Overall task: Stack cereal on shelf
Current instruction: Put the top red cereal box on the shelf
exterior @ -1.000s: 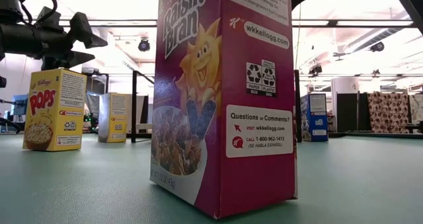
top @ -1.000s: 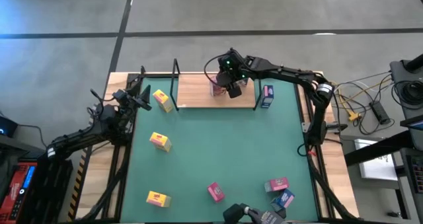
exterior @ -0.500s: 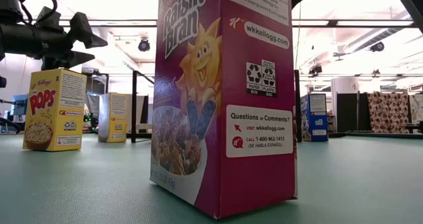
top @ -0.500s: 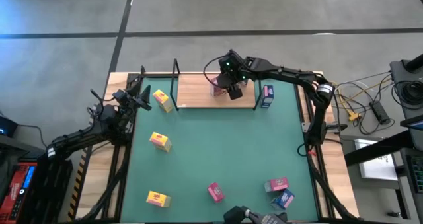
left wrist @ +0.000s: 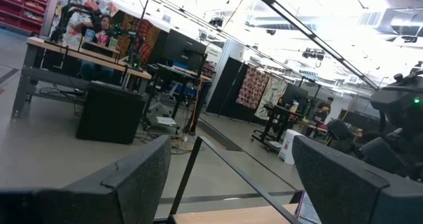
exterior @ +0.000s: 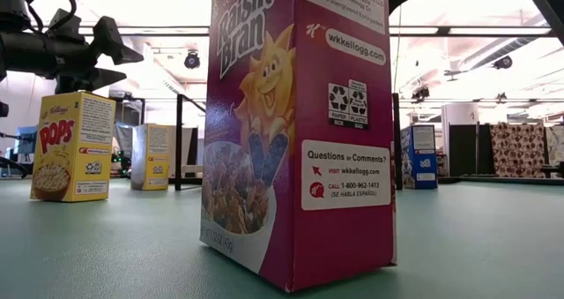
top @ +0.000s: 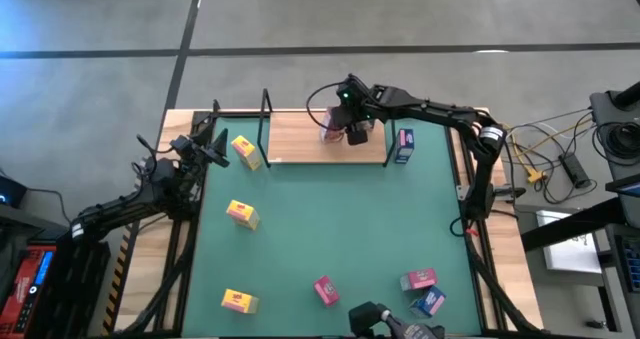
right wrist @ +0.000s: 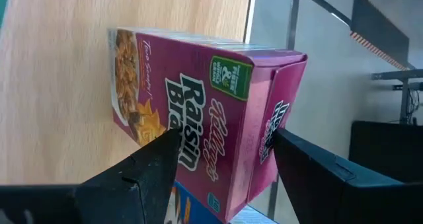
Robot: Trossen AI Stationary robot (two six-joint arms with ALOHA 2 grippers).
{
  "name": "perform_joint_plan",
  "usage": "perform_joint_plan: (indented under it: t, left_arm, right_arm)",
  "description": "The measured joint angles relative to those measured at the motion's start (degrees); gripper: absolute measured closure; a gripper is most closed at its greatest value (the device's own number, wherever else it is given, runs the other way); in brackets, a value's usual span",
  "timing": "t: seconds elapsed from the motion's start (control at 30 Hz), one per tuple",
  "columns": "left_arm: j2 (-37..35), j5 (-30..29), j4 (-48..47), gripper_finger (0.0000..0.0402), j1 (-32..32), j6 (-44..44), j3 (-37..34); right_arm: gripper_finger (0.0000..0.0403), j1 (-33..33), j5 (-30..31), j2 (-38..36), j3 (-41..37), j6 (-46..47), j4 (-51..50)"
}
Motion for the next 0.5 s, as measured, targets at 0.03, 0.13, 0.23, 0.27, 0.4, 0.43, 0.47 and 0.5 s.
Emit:
perform_joint_plan:
  t: [0.03,0.13,0.23,0.27,0.4,0.43,0.47,0.5]
  left_arm:
    - [0.0,0.0,0.0,0.0102,0.0,0.0,0.0]
    - [0.0,0.0,0.0,0.0102,0.0,0.0,0.0]
    - [0.0,0.0,0.0,0.0102,0.0,0.0,0.0]
    - [0.0,0.0,0.0,0.0102,0.0,0.0,0.0]
    - [0.0,0.0,0.0,0.0102,0.0,0.0,0.0]
    - [0.0,0.0,0.0,0.0102,0.0,0.0,0.0]
    - [0.0,0.0,0.0,0.0102,0.0,0.0,0.0]
    - [0.0,0.0,0.0,0.0102,0.0,0.0,0.0]
  right_arm:
    - [0.0172,0.1,0.0,0.0,0.0,0.1,0.2]
    - [0.0172,0.3,-0.3,0.0,0.0,0.4,0.4]
    - [0.0172,1.1,-0.7,0.0,0.0,0.3,0.7]
    - [0.0172,1.5,-0.7,0.1,0.0,0.3,0.9]
    - [0.0172,3.1,-0.8,0.1,0.0,0.3,0.9]
    - [0.0172,3.6,-0.4,0.1,0.0,0.3,0.9]
    - [0.0172,4.2,0.0,0.1,0.0,0.2,0.9]
    - [0.0172,4.6,0.4,0.1,0.0,0.1,0.9]
